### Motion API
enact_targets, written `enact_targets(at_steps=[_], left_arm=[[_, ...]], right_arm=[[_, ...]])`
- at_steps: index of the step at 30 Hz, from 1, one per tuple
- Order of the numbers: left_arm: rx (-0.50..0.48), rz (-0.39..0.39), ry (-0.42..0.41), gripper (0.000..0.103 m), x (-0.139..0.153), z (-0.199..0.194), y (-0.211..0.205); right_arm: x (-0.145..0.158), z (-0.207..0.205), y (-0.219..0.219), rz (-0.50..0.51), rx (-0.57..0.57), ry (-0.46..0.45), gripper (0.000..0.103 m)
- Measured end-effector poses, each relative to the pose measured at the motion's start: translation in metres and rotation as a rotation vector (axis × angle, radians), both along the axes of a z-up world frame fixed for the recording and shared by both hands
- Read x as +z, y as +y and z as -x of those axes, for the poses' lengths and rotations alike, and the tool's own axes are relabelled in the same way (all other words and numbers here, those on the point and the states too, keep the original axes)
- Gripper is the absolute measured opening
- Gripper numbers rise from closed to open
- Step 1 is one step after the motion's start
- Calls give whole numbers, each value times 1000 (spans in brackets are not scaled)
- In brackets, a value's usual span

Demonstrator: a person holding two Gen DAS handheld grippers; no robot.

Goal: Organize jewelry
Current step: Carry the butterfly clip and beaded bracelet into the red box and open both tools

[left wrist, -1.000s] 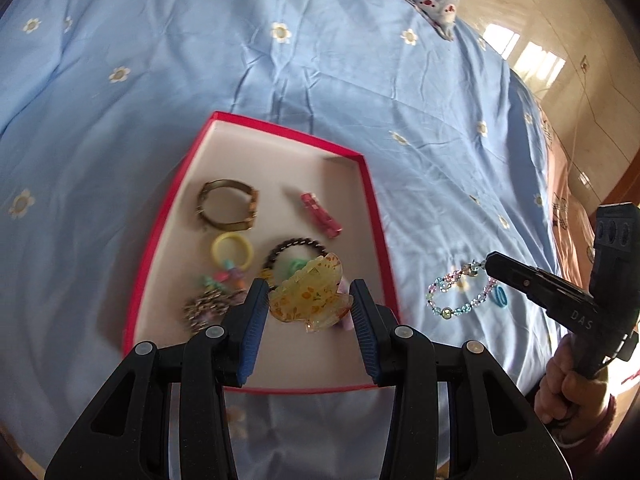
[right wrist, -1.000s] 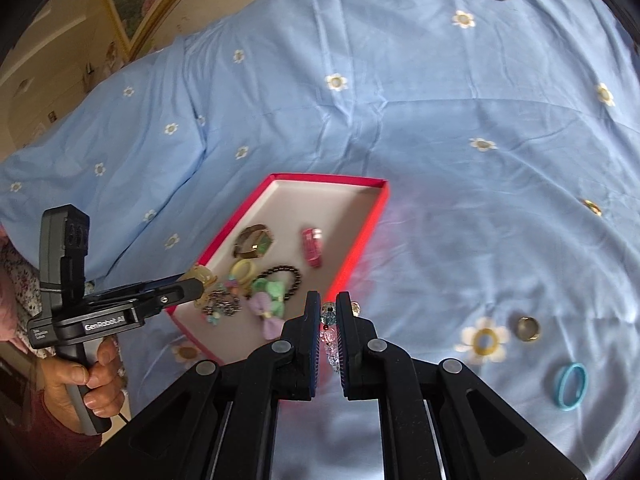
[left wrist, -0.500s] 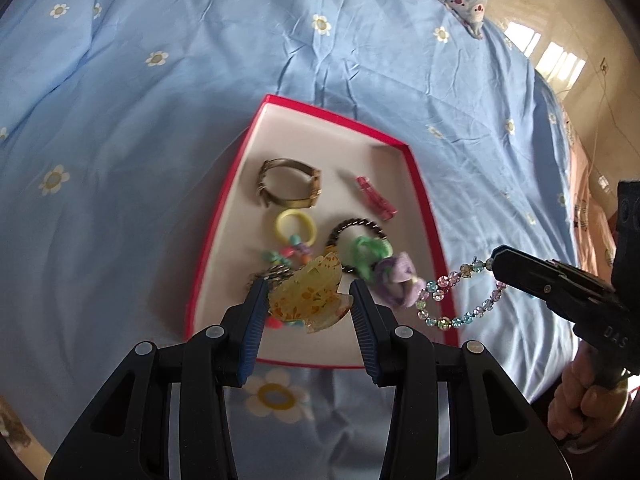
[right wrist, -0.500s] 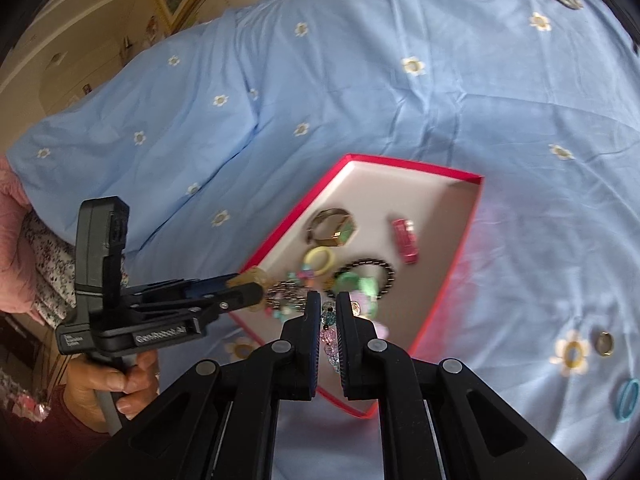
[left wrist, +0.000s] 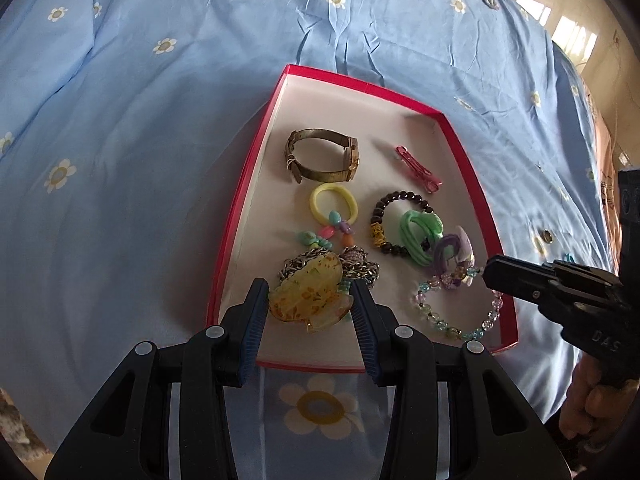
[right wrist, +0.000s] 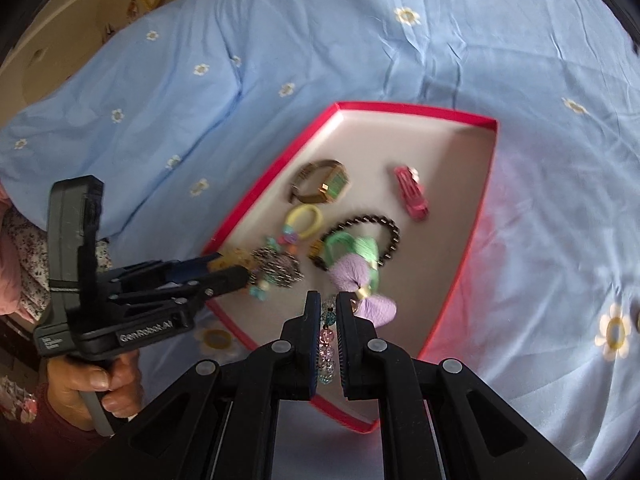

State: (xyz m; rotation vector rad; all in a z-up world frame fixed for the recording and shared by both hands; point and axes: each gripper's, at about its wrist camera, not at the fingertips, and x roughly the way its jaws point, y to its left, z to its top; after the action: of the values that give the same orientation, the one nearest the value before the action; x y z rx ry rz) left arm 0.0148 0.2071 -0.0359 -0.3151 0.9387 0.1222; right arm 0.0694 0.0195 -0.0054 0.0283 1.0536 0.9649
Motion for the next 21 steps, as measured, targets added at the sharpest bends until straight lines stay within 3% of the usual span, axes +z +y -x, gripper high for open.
enact_targets(at_steps=[21], left_arm=[[1, -18, -2, 40, 1, 14, 6]], right_arm=[[-23, 0, 0, 46, -6, 21, 7]])
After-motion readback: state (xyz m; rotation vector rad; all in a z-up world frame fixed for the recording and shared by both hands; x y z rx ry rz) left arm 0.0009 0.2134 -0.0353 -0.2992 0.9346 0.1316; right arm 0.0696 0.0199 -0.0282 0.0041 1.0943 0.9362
